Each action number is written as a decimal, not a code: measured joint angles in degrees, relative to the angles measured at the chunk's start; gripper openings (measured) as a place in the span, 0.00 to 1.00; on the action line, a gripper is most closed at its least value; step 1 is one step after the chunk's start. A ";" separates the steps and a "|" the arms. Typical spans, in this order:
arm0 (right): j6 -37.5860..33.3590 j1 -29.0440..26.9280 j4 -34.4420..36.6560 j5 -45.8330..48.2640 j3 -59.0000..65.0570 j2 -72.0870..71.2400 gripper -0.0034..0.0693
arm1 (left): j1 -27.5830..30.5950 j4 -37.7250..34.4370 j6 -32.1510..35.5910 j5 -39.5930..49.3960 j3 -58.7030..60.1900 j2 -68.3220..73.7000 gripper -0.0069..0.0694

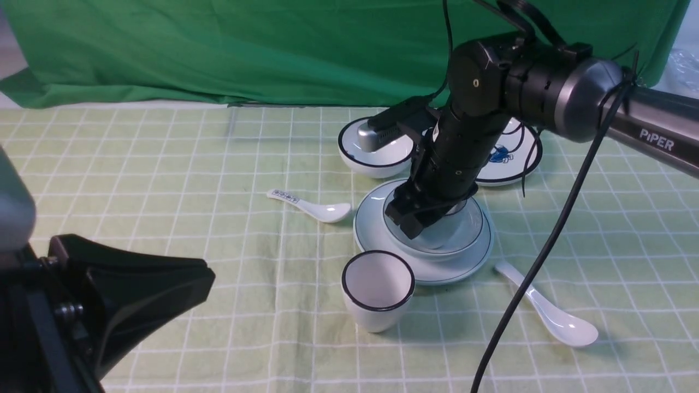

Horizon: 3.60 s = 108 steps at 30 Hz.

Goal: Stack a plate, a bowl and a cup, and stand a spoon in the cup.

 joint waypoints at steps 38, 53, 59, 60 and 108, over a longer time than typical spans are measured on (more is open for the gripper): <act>-10.93 -14.36 6.76 -23.43 36.35 -11.81 0.62 | 0.00 -1.11 0.00 -1.11 0.00 0.00 0.09; -9.65 -14.32 6.93 -16.69 36.62 -24.19 0.28 | 0.00 -1.24 0.00 1.06 0.00 0.00 0.09; -8.58 -13.20 15.68 -36.54 41.86 -39.11 0.28 | 0.00 -1.24 0.00 0.21 0.00 0.00 0.09; -9.41 -11.80 19.50 -44.67 44.27 -40.86 0.28 | 0.00 -1.24 0.00 -0.21 0.00 0.00 0.09; 4.12 1.99 7.50 -88.91 51.40 -25.81 0.62 | 0.00 -0.71 0.00 -4.51 0.48 -1.06 0.09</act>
